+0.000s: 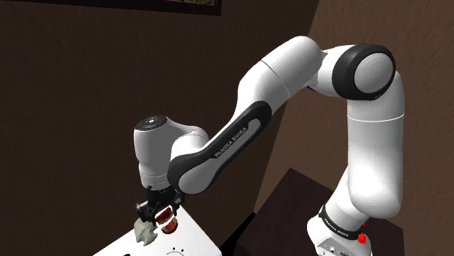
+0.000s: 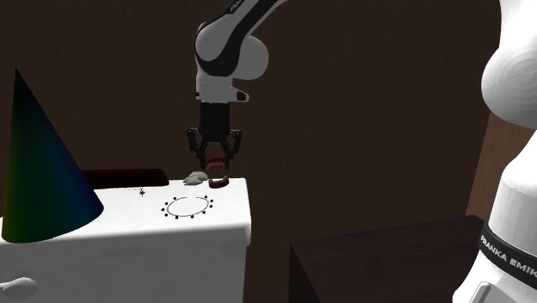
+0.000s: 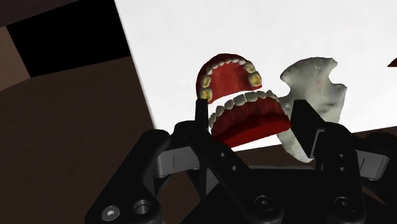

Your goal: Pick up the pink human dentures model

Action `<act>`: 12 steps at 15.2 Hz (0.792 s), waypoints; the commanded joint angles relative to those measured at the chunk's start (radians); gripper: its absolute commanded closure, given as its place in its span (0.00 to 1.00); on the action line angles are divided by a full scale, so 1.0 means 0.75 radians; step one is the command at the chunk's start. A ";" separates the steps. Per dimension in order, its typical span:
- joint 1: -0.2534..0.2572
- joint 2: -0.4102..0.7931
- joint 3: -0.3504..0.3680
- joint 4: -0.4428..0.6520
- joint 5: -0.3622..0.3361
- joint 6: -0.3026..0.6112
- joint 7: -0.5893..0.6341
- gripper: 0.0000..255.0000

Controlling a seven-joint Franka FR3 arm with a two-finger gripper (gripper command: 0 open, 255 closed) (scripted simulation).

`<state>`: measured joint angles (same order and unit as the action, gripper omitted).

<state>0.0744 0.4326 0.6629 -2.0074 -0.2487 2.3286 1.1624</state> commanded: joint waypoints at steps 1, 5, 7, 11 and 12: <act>-0.018 0.030 -0.006 -0.007 -0.013 0.006 -0.257 1.00; -0.015 0.027 -0.003 -0.014 -0.012 0.010 -0.251 1.00; -0.017 0.019 0.001 -0.017 -0.006 0.007 -0.250 1.00; -0.091 0.018 0.078 -0.001 -0.032 -0.034 -0.239 1.00; -0.109 0.010 0.099 0.002 -0.031 -0.049 -0.239 1.00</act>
<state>0.0123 0.4425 0.7270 -2.0178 -0.2662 2.2974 1.0871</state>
